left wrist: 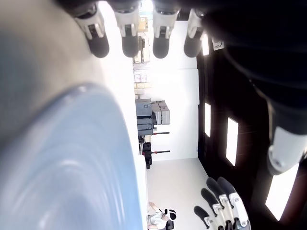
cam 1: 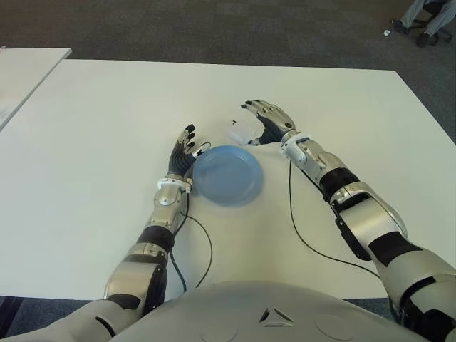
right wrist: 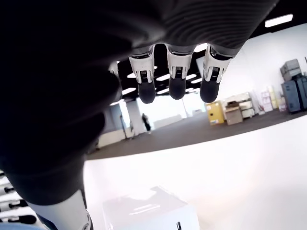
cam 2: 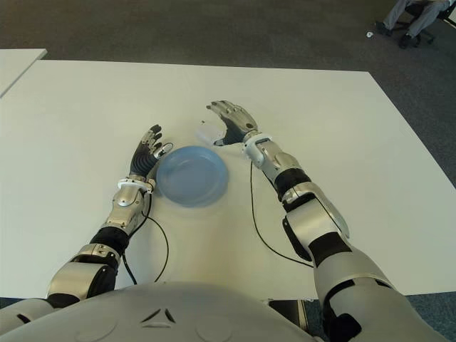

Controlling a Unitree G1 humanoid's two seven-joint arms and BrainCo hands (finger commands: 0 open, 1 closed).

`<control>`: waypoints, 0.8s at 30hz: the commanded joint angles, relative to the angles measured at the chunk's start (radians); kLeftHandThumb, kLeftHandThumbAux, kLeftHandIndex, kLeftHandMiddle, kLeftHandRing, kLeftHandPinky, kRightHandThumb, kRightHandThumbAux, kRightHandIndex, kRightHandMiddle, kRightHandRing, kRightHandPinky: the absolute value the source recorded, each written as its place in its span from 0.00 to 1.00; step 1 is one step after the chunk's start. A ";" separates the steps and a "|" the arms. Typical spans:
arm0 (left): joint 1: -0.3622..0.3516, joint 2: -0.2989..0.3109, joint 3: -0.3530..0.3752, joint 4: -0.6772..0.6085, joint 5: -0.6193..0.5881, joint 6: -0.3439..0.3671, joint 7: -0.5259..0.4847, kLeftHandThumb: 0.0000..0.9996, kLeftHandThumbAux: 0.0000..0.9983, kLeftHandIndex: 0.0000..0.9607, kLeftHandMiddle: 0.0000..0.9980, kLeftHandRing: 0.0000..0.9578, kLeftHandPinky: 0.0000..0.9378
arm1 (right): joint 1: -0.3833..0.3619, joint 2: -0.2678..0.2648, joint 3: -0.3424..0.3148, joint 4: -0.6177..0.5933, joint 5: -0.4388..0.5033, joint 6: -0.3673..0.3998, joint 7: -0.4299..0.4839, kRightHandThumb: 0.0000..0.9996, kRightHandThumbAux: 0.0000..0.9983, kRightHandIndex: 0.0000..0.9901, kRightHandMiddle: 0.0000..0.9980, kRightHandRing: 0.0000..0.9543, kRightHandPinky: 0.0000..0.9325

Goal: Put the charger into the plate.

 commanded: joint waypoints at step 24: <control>0.038 -0.021 -0.002 0.043 -0.004 0.048 -0.003 0.00 0.54 0.00 0.02 0.01 0.01 | -0.089 -0.004 0.177 0.231 -0.091 -0.047 0.078 0.00 0.87 0.00 0.00 0.01 0.10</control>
